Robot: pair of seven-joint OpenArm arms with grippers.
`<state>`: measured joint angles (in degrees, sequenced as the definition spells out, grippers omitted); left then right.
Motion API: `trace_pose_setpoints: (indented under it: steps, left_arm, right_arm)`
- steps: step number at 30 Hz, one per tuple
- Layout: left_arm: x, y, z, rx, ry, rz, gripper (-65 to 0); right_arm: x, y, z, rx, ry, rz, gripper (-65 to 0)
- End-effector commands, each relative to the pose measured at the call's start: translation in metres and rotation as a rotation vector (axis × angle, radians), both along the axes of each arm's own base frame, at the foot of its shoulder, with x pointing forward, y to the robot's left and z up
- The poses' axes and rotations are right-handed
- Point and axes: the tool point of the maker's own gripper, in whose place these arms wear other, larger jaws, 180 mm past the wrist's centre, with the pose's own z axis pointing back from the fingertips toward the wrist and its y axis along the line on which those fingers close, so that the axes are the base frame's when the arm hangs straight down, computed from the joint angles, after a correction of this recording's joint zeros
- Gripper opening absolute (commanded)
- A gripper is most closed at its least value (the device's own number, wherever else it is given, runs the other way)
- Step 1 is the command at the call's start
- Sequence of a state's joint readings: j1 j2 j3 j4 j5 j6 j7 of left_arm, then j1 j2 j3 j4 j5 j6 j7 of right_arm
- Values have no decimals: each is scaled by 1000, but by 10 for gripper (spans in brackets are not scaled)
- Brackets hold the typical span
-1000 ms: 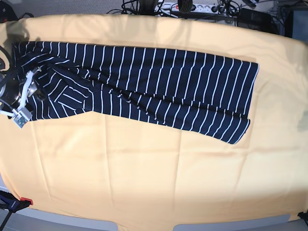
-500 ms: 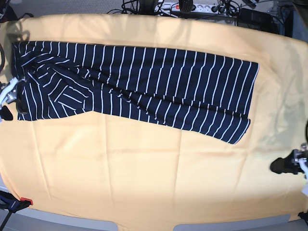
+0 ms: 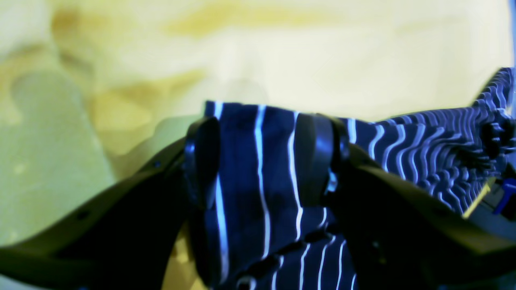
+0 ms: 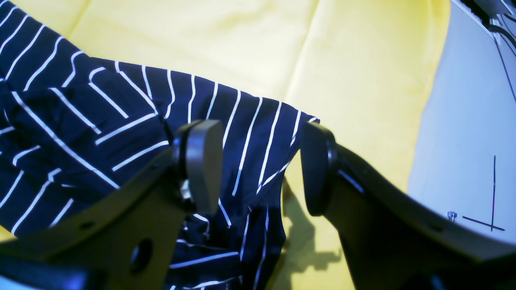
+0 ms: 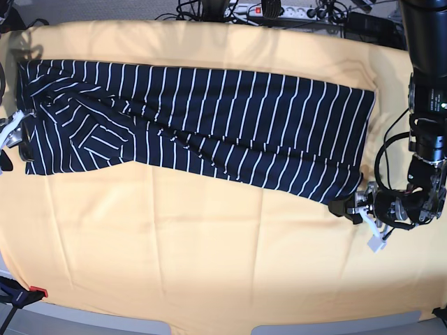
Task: Fold the T-shirt properly
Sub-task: 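Grasp the shirt's hem end with the left gripper and pull it straight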
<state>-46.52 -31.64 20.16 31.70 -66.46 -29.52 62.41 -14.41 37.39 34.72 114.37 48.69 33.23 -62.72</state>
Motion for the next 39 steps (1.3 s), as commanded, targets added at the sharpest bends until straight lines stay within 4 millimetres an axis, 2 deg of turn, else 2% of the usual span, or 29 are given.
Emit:
trace_pose_setpoints:
  steps: [1, 9, 11, 12, 15, 16, 23, 26, 30, 31, 39]
  left_arm:
    - [13, -1, 15, -2, -51, 5, -334]
    - [6, -2, 0, 16, -41, 0, -334]
    - [1, -9, 2, -20, -40, -38, -360]
    - [-2, -13, 4, -40, -37, -57, -406]
    - [-6, -19, 9, -88, -23, -74, -616]
    - [-6, -20, 11, -104, -21, -73, -650]
    - [-1, -22, 21, -119, -46, -81, -650]
    - [1, -24, 31, -121, -57, -120, -650]
    - [-9, -38, 53, -218, -47, -211, -650]
    - [-14, -36, 51, -203, -28, -237, -650]
    - [-12, -32, 55, -194, -43, -239, -650]
  right_arm:
    - [6, -1, 16, -12, -51, 15, -318]
    - [8, -1, 18, -5, -60, 4, -318]
    - [9, 0, 19, -1, -70, 7, -318]
    - [9, 0, 19, -1, -71, 7, -318]
    - [9, 0, 19, -1, -71, 6, -318]
    - [9, 0, 20, 0, -73, 7, -318]
    - [10, 1, 21, 4, -85, 11, -318]
    - [10, 1, 21, 4, -84, 10, -318]
    - [10, 1, 21, 4, -84, 10, -318]
    - [10, 1, 21, 4, -85, 10, -318]
    - [11, 1, 22, 5, -88, 11, -318]
